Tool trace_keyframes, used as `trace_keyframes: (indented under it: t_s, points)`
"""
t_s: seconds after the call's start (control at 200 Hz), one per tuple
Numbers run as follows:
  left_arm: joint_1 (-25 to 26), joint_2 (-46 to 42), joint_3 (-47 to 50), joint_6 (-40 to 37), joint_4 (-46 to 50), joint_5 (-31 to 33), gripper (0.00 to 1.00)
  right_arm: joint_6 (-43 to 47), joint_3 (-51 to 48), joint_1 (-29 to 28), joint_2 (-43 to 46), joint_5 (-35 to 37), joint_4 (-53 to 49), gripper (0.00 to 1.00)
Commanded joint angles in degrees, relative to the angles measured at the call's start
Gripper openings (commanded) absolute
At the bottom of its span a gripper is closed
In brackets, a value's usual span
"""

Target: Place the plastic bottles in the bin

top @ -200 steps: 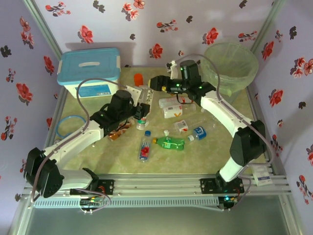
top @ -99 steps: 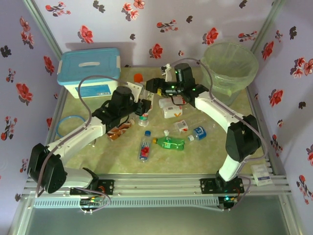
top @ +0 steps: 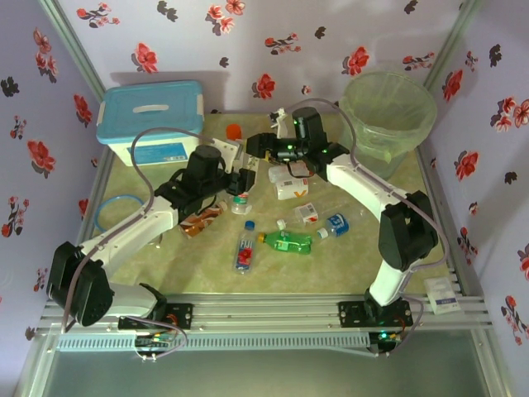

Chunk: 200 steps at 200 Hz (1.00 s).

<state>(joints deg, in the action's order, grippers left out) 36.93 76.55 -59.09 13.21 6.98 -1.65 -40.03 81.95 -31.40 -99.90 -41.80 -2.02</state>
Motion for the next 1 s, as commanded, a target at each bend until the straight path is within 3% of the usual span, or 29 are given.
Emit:
trace_keyframes:
  t_s: [0.0,0.15,0.445,0.71,0.995]
  points:
    - [-0.39,-1.69,0.09,0.24,-5.42,-0.94,0.81,1.69,2.67,0.62,-0.85,1.93,-3.65,0.48]
    - [-0.72,-4.79,1.53,-0.09,-4.1,-0.95,0.95,4.71,7.57,3.51,-0.17,4.48,-8.71,0.47]
    - [-2.0,-11.82,7.01,0.56,-1.06,0.42,0.96,8.56,19.41,13.27,1.62,12.21,-14.55,0.45]
    - [-2.98,-13.03,10.39,1.55,-1.36,0.43,0.97,-2.15,21.74,25.86,5.76,17.07,-0.55,0.44]
    - [-3.44,-12.48,10.52,1.47,-1.56,0.43,0.98,-0.83,18.04,35.02,11.87,28.96,1.58,0.44]
